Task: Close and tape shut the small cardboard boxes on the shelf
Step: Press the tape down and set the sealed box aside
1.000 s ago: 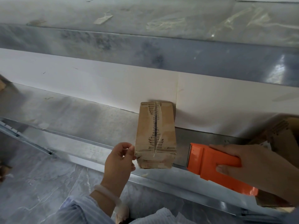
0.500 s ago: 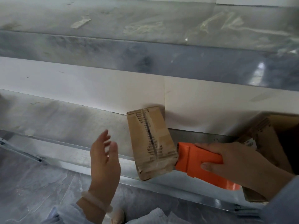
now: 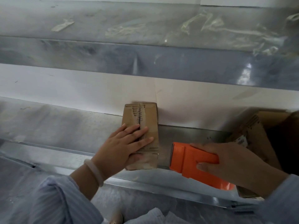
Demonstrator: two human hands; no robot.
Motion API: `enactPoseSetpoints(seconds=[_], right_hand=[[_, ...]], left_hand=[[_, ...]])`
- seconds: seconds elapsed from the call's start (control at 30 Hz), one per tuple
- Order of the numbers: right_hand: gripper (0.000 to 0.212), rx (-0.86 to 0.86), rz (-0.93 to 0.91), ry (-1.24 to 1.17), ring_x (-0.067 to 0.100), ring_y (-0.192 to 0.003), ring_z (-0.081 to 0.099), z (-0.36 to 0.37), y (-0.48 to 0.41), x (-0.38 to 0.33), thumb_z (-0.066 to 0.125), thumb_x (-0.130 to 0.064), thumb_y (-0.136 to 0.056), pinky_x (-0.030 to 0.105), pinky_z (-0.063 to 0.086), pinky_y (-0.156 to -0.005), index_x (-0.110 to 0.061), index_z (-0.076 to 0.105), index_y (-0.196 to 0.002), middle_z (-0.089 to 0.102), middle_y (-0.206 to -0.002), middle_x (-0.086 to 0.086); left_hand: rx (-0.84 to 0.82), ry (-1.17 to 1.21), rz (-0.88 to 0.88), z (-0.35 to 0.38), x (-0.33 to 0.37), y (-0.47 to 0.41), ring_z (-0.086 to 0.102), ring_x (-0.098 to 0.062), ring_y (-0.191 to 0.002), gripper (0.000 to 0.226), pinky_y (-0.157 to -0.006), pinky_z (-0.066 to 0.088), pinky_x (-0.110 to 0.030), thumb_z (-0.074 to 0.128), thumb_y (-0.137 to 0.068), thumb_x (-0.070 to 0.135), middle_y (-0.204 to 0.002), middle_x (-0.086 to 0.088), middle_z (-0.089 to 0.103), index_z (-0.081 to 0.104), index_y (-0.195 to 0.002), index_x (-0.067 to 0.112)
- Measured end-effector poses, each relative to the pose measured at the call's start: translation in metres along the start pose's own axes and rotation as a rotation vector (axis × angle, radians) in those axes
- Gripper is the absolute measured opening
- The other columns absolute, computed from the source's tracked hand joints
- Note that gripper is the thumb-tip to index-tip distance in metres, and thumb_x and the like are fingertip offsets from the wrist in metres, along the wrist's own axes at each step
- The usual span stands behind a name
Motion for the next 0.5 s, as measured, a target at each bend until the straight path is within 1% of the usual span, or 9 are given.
enactPoseSetpoints(seconds=[0.03, 0.1, 0.13, 0.17, 0.23, 0.3, 0.37, 0.43, 0.5], right_hand=[[0.062, -0.003, -0.008, 0.001, -0.002, -0.087, 0.053, 0.001, 0.001, 0.0, 0.051, -0.067, -0.087, 0.013, 0.045, -0.076, -0.057, 0.027, -0.143, 0.055, -0.116, -0.028], [0.06, -0.01, -0.005, -0.015, -0.003, -0.083, 0.053, 0.003, 0.001, 0.0, 0.053, -0.066, -0.087, 0.011, 0.043, -0.071, -0.057, 0.03, -0.141, 0.052, -0.104, -0.033], [0.059, -0.015, 0.002, -0.025, -0.004, -0.081, 0.053, 0.004, 0.001, 0.001, 0.053, -0.066, -0.087, 0.009, 0.041, -0.068, -0.057, 0.031, -0.141, 0.049, -0.099, -0.034], [0.059, -0.015, 0.002, -0.03, -0.004, -0.081, 0.052, 0.005, 0.0, 0.002, 0.053, -0.066, -0.087, 0.009, 0.04, -0.066, -0.058, 0.029, -0.141, 0.047, -0.099, -0.035], [0.061, -0.018, -0.006, -0.025, -0.004, -0.083, 0.052, 0.006, 0.0, 0.002, 0.052, -0.066, -0.087, 0.008, 0.039, -0.067, -0.058, 0.026, -0.142, 0.046, -0.104, -0.033], [0.062, -0.023, -0.008, -0.027, -0.005, -0.082, 0.051, 0.008, -0.001, 0.002, 0.052, -0.065, -0.088, 0.006, 0.038, -0.065, -0.058, 0.025, -0.143, 0.046, -0.104, -0.033], [0.062, -0.021, -0.004, -0.034, -0.005, -0.083, 0.051, 0.009, -0.002, 0.003, 0.053, -0.066, -0.087, 0.006, 0.037, -0.066, -0.059, 0.026, -0.143, 0.046, -0.105, -0.032], [0.061, -0.025, -0.003, -0.053, -0.005, -0.086, 0.051, 0.011, -0.003, 0.002, 0.054, -0.065, -0.087, 0.006, 0.036, -0.067, -0.059, 0.028, -0.142, 0.05, -0.11, -0.031], [0.055, -0.047, -0.007, -0.086, -0.003, -0.091, 0.054, 0.016, -0.007, -0.001, 0.054, -0.061, -0.089, 0.007, 0.037, -0.07, -0.055, 0.034, -0.14, 0.055, -0.118, -0.028]], left_hand=[[-0.03, -0.007, 0.004, 0.0, -0.003, -0.001, 0.039, -0.025, -0.141, 0.051, -0.109, 0.04, -0.054, 0.03, -0.1, 0.052, -0.153, 0.003, 0.042, 0.032, -0.148, 0.037], [-0.071, -0.01, -0.001, -0.003, -0.004, -0.004, 0.04, -0.028, -0.14, 0.048, -0.107, 0.04, -0.057, 0.031, -0.099, 0.05, -0.153, 0.001, 0.042, 0.031, -0.147, 0.044], [-0.081, -0.005, -0.016, -0.006, -0.002, -0.006, 0.041, -0.03, -0.139, 0.046, -0.107, 0.039, -0.058, 0.031, -0.099, 0.049, -0.152, 0.0, 0.043, 0.032, -0.145, 0.048], [-0.094, 0.007, -0.043, -0.009, 0.002, -0.007, 0.042, -0.031, -0.139, 0.045, -0.107, 0.038, -0.06, 0.031, -0.098, 0.047, -0.15, -0.001, 0.045, 0.035, -0.143, 0.051], [-0.129, 0.089, -0.156, -0.013, 0.005, -0.009, 0.039, -0.031, -0.14, 0.043, -0.108, 0.034, -0.064, 0.034, -0.093, 0.048, -0.148, 0.001, 0.045, 0.042, -0.136, 0.054], [-0.101, 0.192, -0.271, -0.015, 0.004, -0.011, 0.037, -0.028, -0.141, 0.044, -0.108, 0.03, -0.067, 0.037, -0.089, 0.059, -0.144, 0.004, 0.046, 0.047, -0.132, 0.052], [-0.089, 0.116, -0.29, -0.01, 0.007, -0.013, 0.04, -0.028, -0.137, 0.054, -0.108, 0.029, -0.067, 0.033, -0.088, 0.071, -0.14, 0.003, 0.048, 0.043, -0.137, 0.049], [-0.089, 0.032, -0.274, -0.005, 0.008, -0.016, 0.044, -0.03, -0.134, 0.057, -0.106, 0.032, -0.066, 0.03, -0.09, 0.072, -0.139, 0.001, 0.049, 0.04, -0.141, 0.048], [-0.088, 0.016, -0.266, -0.003, 0.007, -0.017, 0.046, -0.031, -0.132, 0.057, -0.104, 0.035, -0.066, 0.027, -0.091, 0.071, -0.139, -0.001, 0.05, 0.04, -0.141, 0.048]])
Point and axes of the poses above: each hand's wrist, its own y-axis away from the middle knuckle, its own z-axis out of the palm, x = y × z, the point moved 10 cm from there along -y, towards the middle knuckle
